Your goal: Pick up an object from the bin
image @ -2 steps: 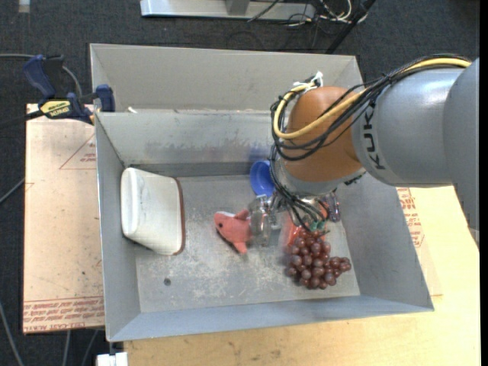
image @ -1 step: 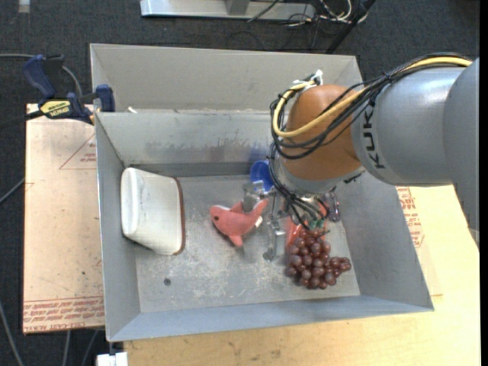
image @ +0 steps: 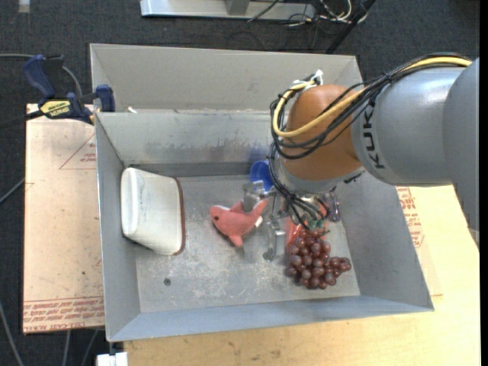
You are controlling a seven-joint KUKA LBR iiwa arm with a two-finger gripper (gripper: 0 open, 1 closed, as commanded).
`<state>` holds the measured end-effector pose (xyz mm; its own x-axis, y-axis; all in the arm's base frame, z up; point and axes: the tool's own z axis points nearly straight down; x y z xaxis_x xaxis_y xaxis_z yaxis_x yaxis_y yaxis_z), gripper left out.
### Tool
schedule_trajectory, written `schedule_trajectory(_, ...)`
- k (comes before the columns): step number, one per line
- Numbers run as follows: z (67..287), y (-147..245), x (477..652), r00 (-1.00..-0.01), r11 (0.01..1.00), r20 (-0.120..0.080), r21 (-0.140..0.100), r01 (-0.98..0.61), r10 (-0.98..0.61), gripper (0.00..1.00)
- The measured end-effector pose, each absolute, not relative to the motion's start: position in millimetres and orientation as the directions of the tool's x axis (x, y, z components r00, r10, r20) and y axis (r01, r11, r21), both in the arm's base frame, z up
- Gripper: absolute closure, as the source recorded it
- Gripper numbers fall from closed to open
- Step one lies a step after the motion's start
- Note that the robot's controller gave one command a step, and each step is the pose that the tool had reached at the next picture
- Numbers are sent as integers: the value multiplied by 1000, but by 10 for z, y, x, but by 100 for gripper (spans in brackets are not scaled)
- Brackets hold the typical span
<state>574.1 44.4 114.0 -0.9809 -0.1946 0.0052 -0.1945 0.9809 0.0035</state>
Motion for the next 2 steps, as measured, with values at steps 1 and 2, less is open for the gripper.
schedule_trajectory(1,700,787,6219,-1000,1000,3,4,20,20,100)
schedule_trajectory(2,700,785,6219,-1000,1000,3,4,21,21,100)
